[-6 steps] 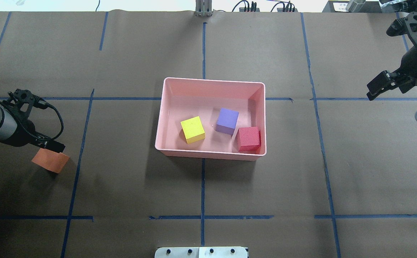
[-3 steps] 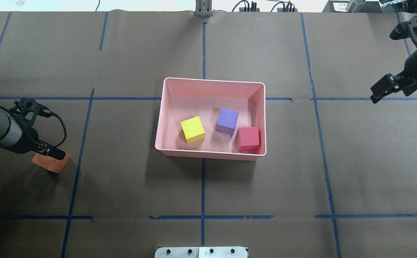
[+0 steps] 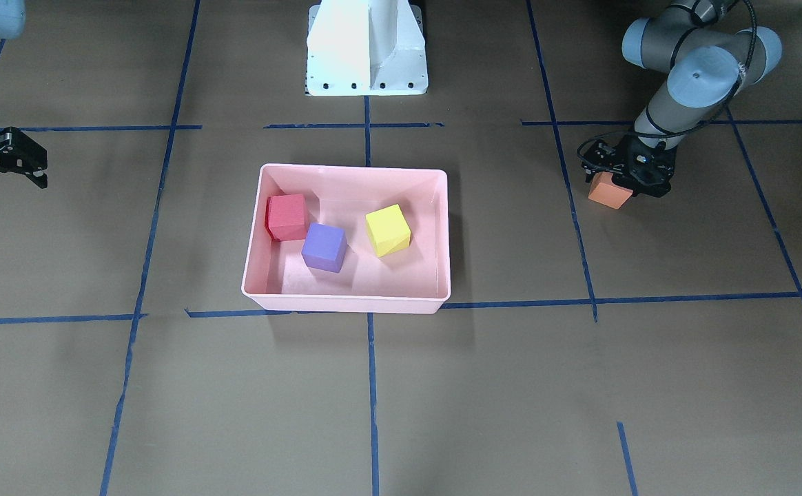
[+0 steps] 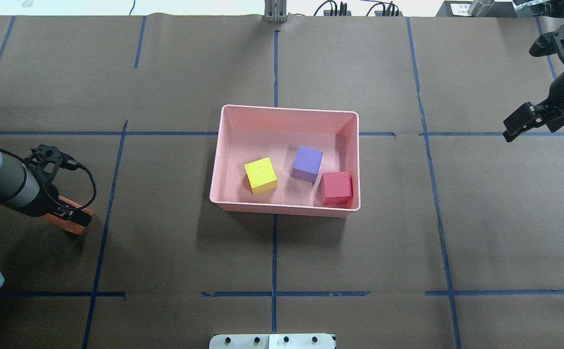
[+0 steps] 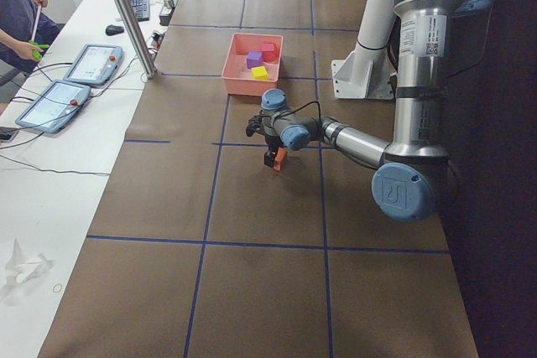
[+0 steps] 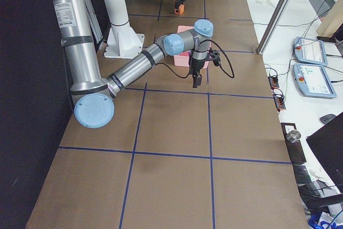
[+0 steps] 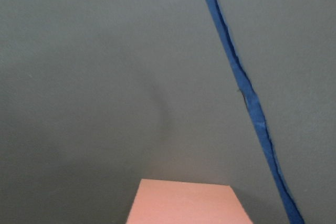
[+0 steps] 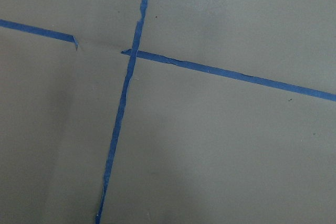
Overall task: Place blocks into pink bin with both arms
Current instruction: 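Grasp the orange cube with the left gripper and lift it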
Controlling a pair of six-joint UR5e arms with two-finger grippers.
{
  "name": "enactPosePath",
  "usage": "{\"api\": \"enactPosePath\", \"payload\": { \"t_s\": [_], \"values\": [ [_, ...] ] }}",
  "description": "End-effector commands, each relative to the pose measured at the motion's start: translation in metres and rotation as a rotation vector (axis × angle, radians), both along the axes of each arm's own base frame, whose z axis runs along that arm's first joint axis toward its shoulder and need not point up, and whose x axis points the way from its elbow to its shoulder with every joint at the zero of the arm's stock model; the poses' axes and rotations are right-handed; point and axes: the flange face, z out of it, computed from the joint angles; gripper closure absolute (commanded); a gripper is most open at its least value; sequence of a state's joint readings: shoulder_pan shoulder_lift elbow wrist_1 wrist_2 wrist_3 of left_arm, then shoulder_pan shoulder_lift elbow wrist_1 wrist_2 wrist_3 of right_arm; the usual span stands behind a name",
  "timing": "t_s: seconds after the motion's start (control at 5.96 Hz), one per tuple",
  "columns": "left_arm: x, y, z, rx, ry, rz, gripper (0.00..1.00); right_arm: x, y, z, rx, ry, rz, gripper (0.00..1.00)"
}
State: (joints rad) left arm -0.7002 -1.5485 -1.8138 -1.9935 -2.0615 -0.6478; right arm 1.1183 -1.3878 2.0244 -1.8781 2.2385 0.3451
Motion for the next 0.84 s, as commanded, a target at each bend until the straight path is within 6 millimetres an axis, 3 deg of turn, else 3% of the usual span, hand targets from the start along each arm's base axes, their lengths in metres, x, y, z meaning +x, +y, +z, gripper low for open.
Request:
{"api": "enactPosePath", "payload": {
  "t_s": [0.0,0.17,0.34,0.5,0.67],
  "values": [
    [0.001,0.001,0.002,-0.006,-0.006,0.005,0.43,0.001,0.0,0.0,0.007,0.0,-0.007,0.0],
    [0.001,0.002,-0.004,0.0,0.001,0.005,0.5,0.015,-0.006,0.005,0.022,0.007,-0.015,0.0],
    [0.001,0.004,-0.016,-0.01,0.034,0.025,0.5,0.03,-0.012,0.017,0.036,0.015,-0.028,0.0],
    [-0.015,-0.002,-0.035,-0.022,0.068,0.012,0.5,0.056,-0.025,0.043,0.066,0.029,-0.069,0.0],
    [-0.018,-0.018,-0.074,-0.032,0.059,-0.014,0.49,0.088,-0.027,0.072,0.092,0.04,-0.108,0.0]
  ]
}}
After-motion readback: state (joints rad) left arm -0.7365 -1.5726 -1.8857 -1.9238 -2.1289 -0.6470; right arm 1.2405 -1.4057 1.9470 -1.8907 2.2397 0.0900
